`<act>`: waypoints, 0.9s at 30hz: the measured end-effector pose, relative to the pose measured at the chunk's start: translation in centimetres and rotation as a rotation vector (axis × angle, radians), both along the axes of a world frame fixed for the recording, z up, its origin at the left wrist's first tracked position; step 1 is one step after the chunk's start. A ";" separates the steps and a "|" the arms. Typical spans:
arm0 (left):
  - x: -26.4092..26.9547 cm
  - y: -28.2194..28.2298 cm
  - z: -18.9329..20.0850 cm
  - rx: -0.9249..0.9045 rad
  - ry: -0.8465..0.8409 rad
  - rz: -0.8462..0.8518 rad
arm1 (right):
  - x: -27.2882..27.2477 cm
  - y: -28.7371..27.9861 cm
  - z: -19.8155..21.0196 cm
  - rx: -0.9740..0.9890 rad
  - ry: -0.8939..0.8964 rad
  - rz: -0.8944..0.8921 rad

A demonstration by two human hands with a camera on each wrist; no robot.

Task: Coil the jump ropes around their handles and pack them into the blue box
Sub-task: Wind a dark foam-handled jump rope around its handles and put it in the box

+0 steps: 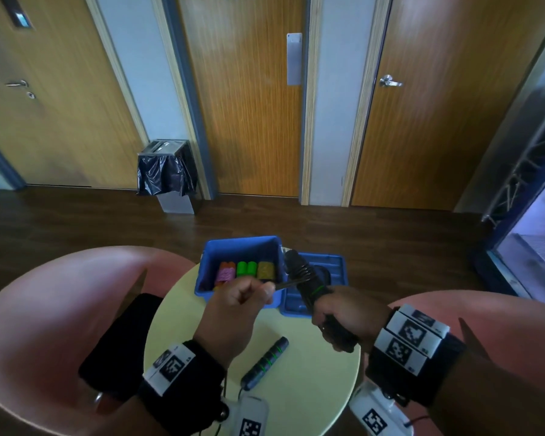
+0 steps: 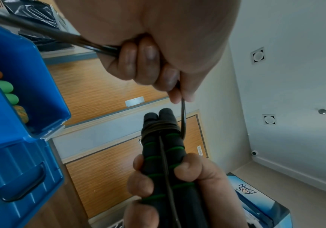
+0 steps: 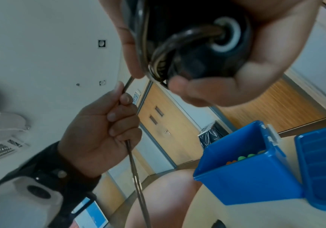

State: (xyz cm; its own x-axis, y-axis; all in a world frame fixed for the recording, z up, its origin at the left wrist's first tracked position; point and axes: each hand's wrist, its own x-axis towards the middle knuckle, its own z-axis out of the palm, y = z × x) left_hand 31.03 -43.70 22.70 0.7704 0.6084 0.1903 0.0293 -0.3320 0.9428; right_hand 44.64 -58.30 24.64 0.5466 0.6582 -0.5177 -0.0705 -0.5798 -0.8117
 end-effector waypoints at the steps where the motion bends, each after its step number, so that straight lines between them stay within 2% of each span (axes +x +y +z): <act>1: 0.1 0.0 -0.1 0.013 0.012 0.013 | 0.3 0.0 -0.1 -0.026 -0.025 0.033; 5: 0.5 0.0 -0.4 0.038 0.029 0.056 | 0.9 -0.2 -0.1 -0.060 -0.087 0.095; 7: 0.5 -0.3 -0.7 0.038 0.025 0.056 | 0.4 -0.6 -0.1 -0.020 -0.046 0.062; 8: 0.4 -0.5 -0.8 0.020 0.026 0.053 | 0.1 -0.8 -0.1 0.023 0.020 0.018; 10: 0.2 -1.1 -1.3 -0.046 0.022 0.052 | -0.6 -1.2 -0.3 0.158 0.262 -0.043; 13: 0.4 -1.8 -1.7 -0.119 -0.007 0.036 | -1.5 -1.7 0.0 0.289 0.624 0.013; 16: 0.8 -2.4 -1.4 -0.161 -0.030 0.009 | -1.7 -2.0 0.4 0.370 0.780 0.060; 20: 1.4 -3.3 -0.6 -0.258 -0.070 -0.056 | -1.8 -2.3 0.8 0.473 0.842 0.072; 23: 1.6 -3.5 -0.1 -0.355 -0.086 -0.116 | -1.6 -2.9 1.1 0.528 0.826 0.128; 27: 1.3 -2.8 -0.8 -0.536 -0.135 -0.325 | -1.5 -3.7 1.7 0.577 0.769 0.298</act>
